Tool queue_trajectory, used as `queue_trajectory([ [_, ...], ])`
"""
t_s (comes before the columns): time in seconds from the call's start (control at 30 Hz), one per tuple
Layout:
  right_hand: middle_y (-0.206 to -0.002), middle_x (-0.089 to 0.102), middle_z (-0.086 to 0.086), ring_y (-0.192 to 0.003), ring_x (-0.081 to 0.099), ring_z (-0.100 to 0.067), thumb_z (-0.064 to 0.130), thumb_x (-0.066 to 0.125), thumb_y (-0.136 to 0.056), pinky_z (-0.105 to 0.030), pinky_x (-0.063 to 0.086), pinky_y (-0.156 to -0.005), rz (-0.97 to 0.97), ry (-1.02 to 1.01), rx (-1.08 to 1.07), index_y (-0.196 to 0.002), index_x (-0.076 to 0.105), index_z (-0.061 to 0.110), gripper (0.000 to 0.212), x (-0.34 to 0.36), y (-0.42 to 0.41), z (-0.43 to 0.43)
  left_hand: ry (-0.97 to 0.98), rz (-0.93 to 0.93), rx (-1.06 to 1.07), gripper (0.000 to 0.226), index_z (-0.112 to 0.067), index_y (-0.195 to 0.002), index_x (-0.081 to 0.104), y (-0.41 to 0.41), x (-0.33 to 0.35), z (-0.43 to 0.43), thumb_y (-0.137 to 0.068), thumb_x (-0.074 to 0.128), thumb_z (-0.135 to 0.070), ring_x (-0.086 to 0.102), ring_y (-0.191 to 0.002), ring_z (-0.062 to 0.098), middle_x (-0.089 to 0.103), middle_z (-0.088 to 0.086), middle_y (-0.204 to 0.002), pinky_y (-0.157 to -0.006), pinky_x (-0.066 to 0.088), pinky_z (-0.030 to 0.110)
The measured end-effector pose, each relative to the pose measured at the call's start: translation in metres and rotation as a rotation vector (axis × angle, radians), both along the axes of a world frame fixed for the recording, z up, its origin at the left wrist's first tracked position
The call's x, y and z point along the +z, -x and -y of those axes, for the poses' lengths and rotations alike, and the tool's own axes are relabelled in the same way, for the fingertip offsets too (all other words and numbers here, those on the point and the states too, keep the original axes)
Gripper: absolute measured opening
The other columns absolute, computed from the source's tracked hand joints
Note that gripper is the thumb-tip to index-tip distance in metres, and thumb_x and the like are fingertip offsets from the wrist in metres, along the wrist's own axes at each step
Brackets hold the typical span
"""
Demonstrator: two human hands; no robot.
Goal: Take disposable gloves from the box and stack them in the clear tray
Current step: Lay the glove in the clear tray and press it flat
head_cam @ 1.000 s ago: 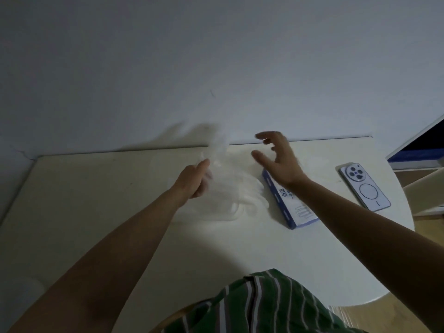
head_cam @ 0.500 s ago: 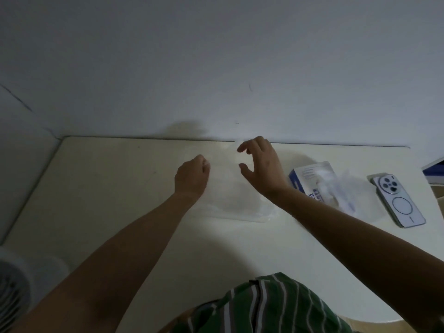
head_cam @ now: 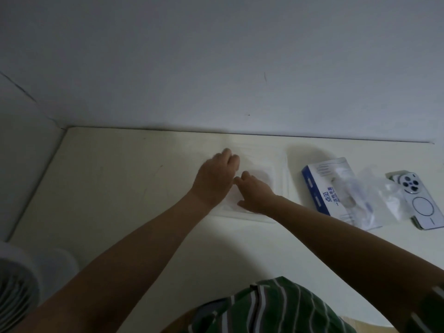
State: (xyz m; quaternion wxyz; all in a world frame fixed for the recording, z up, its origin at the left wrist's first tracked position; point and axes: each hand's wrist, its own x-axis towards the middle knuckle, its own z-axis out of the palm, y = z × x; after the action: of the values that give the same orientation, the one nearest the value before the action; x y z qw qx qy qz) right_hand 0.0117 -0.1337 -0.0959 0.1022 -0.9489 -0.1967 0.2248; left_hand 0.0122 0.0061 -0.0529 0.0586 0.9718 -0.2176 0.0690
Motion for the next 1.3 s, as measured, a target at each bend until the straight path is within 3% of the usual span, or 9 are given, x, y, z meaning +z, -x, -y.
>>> queue_trajectory([
  [0.07, -0.126, 0.042, -0.014, -0.106, 0.053, -0.028, 0.017, 0.070, -0.085, -0.035, 0.051, -0.083, -0.030, 0.027, -0.008, -0.141, 0.037, 0.010, 0.065, -0.004, -0.001, -0.001, -0.048, -0.355, 0.069, 0.020, -0.010, -0.107, 0.057, -0.002, -0.009, 0.005, -0.087, 0.055, -0.006, 0.061, -0.090, 0.030, 0.056, 0.011, -0.105, -0.074, 0.050, 0.034],
  [0.17, -0.126, 0.042, -0.014, -0.107, 0.055, -0.031, 0.014, 0.069, -0.085, -0.036, 0.048, -0.080, -0.073, 0.050, -0.038, -0.137, 0.038, 0.007, 0.061, -0.005, -0.002, -0.002, -0.173, -0.696, 0.211, 0.057, -0.010, -0.133, 0.040, -0.007, -0.031, -0.003, -0.086, 0.069, -0.026, 0.054, -0.111, 0.034, 0.041, 0.017, -0.128, -0.087, 0.046, 0.036],
  [0.37, -0.119, 0.053, -0.005, -0.087, 0.056, -0.018, 0.012, 0.068, -0.085, -0.026, 0.043, -0.067, 0.034, -0.172, 0.022, -0.125, 0.050, 0.015, 0.044, 0.000, -0.006, -0.008, -0.147, -0.741, 0.211, 0.096, -0.028, -0.150, 0.012, -0.015, -0.065, -0.013, -0.079, 0.075, -0.038, 0.039, -0.121, 0.036, 0.016, 0.018, -0.142, -0.093, 0.045, 0.040],
  [0.43, -0.120, 0.054, -0.006, -0.095, 0.058, -0.022, 0.017, 0.068, -0.086, -0.029, 0.046, -0.074, -0.053, -0.107, 0.081, -0.121, 0.052, 0.014, 0.038, -0.002, -0.006, -0.010, -0.146, -0.740, 0.209, 0.106, -0.028, -0.152, 0.003, -0.017, -0.071, -0.014, -0.076, 0.075, -0.046, 0.035, -0.123, 0.038, 0.012, 0.020, -0.143, -0.096, 0.043, 0.043],
  [0.67, -0.135, 0.039, -0.016, -0.117, 0.050, -0.035, 0.020, 0.074, -0.082, -0.037, 0.044, -0.088, -0.150, 0.221, -0.054, -0.143, 0.022, 0.008, 0.081, -0.016, -0.005, -0.002, -0.248, -0.802, 0.173, 0.128, -0.024, -0.151, -0.016, -0.021, -0.078, -0.017, -0.070, 0.080, -0.046, 0.022, -0.133, 0.042, 0.000, 0.020, -0.148, -0.105, 0.036, 0.045],
  [0.87, -0.148, 0.020, -0.020, -0.129, 0.037, -0.040, 0.024, 0.073, -0.082, -0.042, 0.034, -0.108, -0.168, 0.362, -0.074, -0.151, -0.015, 0.004, 0.114, -0.028, -0.006, -0.007, -0.253, -0.792, 0.197, 0.121, -0.023, -0.153, -0.013, -0.019, -0.079, -0.012, -0.074, 0.077, -0.045, 0.015, -0.137, 0.045, -0.008, 0.021, -0.153, -0.107, 0.034, 0.046],
  [0.97, -0.150, 0.018, -0.022, -0.131, 0.036, -0.043, 0.021, 0.071, -0.083, -0.044, 0.035, -0.110, -0.182, 0.345, -0.113, -0.151, -0.018, 0.007, 0.113, -0.031, -0.009, -0.008, -0.267, -0.799, 0.199, 0.122, -0.024, -0.152, -0.014, -0.018, -0.081, -0.013, -0.074, 0.076, -0.050, 0.014, -0.138, 0.045, -0.011, 0.022, -0.154, -0.108, 0.033, 0.047],
  [1.17, -0.148, 0.022, -0.027, -0.128, 0.040, -0.040, 0.019, 0.068, -0.086, -0.039, 0.036, -0.105, -0.119, 0.246, -0.041, -0.154, 0.002, 0.008, 0.095, -0.011, -0.004, 0.003, -0.231, -0.853, 0.237, 0.122, -0.023, -0.152, -0.015, -0.019, -0.067, -0.013, -0.075, 0.076, -0.048, 0.018, -0.139, 0.044, -0.007, 0.022, -0.155, -0.110, 0.032, 0.046],
  [1.3, -0.132, 0.047, -0.011, -0.114, 0.055, -0.027, 0.019, 0.068, -0.087, -0.037, 0.049, -0.095, -0.025, -0.057, 0.003, -0.139, 0.047, 0.013, 0.056, 0.025, -0.002, 0.015, -0.170, -0.658, 0.312, 0.062, -0.017, -0.139, 0.038, -0.020, -0.037, -0.007, -0.088, 0.062, -0.042, 0.054, -0.114, 0.032, 0.045, 0.014, -0.135, -0.086, 0.045, 0.036],
])
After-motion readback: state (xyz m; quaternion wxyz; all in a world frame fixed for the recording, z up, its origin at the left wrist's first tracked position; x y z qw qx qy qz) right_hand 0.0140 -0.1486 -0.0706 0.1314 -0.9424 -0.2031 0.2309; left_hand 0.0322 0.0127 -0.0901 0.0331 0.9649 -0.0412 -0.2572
